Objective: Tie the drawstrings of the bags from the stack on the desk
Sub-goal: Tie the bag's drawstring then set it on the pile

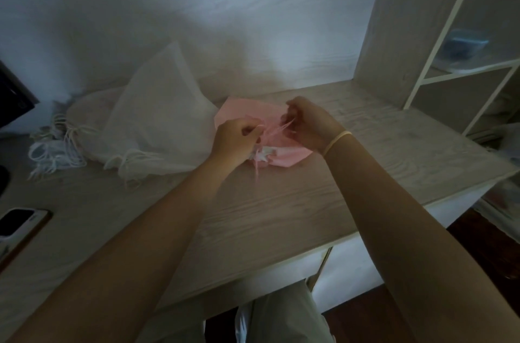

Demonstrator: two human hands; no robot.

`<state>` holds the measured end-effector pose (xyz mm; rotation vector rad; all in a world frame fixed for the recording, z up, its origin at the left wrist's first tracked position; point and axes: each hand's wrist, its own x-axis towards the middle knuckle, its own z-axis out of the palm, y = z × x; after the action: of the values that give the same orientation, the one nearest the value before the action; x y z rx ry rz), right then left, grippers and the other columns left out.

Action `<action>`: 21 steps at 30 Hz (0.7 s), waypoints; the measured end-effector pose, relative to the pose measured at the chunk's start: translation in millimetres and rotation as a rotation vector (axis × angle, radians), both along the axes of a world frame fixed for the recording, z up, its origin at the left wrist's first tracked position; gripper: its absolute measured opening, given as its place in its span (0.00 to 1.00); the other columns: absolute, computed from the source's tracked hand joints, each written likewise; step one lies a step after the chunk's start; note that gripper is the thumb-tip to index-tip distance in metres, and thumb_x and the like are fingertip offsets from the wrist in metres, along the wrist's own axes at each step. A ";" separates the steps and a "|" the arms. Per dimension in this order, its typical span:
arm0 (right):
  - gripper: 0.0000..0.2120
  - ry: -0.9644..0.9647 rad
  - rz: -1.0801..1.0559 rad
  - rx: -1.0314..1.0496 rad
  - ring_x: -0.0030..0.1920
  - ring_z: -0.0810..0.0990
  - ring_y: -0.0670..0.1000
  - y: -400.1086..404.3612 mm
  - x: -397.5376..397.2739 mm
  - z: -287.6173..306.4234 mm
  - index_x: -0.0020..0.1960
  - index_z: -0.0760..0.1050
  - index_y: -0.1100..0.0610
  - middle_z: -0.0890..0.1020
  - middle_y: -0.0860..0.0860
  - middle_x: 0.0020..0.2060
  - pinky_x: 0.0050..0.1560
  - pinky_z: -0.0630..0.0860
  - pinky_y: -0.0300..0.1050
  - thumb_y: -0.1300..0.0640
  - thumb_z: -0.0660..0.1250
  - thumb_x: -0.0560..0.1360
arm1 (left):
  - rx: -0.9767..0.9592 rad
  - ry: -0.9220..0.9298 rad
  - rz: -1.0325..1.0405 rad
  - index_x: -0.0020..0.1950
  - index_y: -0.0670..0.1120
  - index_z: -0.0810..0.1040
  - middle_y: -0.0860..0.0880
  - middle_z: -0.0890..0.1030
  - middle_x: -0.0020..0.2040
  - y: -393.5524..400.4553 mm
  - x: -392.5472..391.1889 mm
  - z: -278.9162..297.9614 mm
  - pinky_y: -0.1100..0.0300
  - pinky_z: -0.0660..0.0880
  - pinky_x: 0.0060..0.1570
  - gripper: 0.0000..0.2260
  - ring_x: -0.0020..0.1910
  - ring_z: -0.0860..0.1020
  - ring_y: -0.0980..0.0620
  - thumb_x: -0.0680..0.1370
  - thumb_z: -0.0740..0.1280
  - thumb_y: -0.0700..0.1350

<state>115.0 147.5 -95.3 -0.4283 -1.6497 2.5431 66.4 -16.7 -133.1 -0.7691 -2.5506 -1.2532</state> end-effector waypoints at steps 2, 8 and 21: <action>0.21 0.131 -0.111 -0.247 0.29 0.75 0.51 2.5 0.4 7.8 0.25 0.68 0.56 0.73 0.52 0.23 0.40 0.71 0.45 0.63 0.62 0.76 | -0.025 0.002 0.017 0.43 0.45 0.85 0.53 0.80 0.37 -0.7 -0.5 -3.0 0.74 0.63 0.33 0.09 0.37 0.76 0.56 0.77 0.67 0.47; 0.20 0.101 0.081 -0.051 0.19 0.57 0.47 3.3 13.9 22.9 0.27 0.61 0.52 0.60 0.48 0.19 0.20 0.56 0.36 0.59 0.62 0.76 | 0.005 -0.029 0.078 0.43 0.45 0.85 0.53 0.82 0.36 0.1 0.3 -3.4 0.73 0.67 0.36 0.09 0.38 0.78 0.55 0.77 0.67 0.48; 0.08 -0.075 0.013 1.406 0.46 0.82 0.52 -9.7 23.3 -1.6 0.48 0.84 0.57 0.85 0.54 0.45 0.56 0.77 0.48 0.56 0.72 0.71 | 0.055 0.121 0.334 0.38 0.42 0.82 0.48 0.79 0.35 -17.9 6.4 -2.9 0.59 0.64 0.37 0.12 0.37 0.76 0.49 0.76 0.69 0.48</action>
<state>138.3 137.8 -96.9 -0.3138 -2.8098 0.8287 72.8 -34.6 -136.1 -0.3729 -2.4091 -1.1251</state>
